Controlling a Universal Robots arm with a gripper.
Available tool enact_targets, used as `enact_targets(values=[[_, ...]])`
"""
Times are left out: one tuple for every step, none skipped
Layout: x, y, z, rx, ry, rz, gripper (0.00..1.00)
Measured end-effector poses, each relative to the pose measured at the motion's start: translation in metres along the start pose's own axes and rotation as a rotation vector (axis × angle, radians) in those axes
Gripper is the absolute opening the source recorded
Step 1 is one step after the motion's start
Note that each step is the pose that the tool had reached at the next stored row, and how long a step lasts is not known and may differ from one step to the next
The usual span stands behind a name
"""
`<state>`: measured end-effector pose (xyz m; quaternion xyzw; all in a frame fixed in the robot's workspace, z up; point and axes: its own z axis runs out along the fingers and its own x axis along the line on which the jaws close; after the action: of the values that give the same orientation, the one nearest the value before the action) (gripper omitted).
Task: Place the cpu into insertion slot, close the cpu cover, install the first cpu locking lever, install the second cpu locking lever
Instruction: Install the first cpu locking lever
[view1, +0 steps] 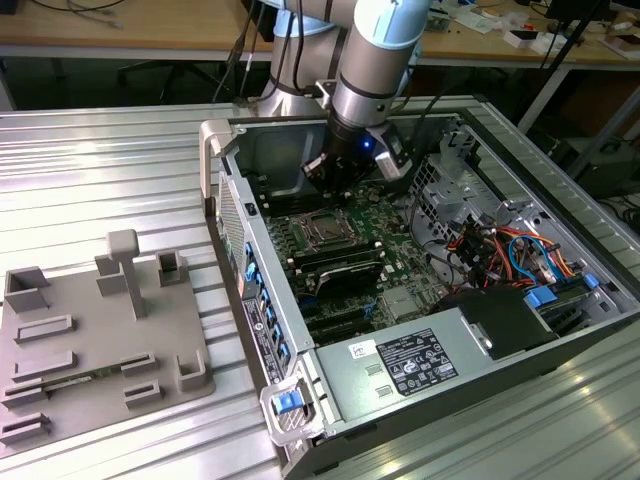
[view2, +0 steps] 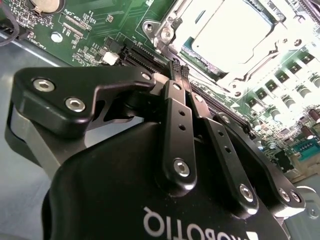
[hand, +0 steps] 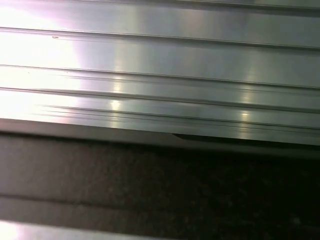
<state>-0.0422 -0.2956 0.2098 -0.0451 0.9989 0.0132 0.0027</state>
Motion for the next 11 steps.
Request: enact_targets(values=[[0.0,0.0,0.0007,0.0001,0.0001,0.0,0.11],[0.0,0.0,0.0012,0.0,0.0001,0.0,0.11],[0.0,0.0,0.0018,0.0,0.0001,0.0,0.11],[0.0,-0.0001,0.0021,0.0001,0.0001,0.0,0.11],[0.0001,-0.0001,0.0021,0.0002,0.0003,0.0,0.11],[0.0,0.0,0.0022,0.0002,0.0002,0.0,0.11],[0.0,0.0004,0.0023,0.0,0.0001,0.0,0.11],[-0.0001,0.0007,0.0023,-0.0004,0.0002,0.0,0.11],[-0.0002,0.0008,0.0023,-0.0013,0.0,0.0,0.11],[-0.0007,0.001,0.0023,-0.0022,-0.0001,0.0,0.11],[-0.0008,0.001,0.0024,-0.0024,-0.0004,0.0,0.11]])
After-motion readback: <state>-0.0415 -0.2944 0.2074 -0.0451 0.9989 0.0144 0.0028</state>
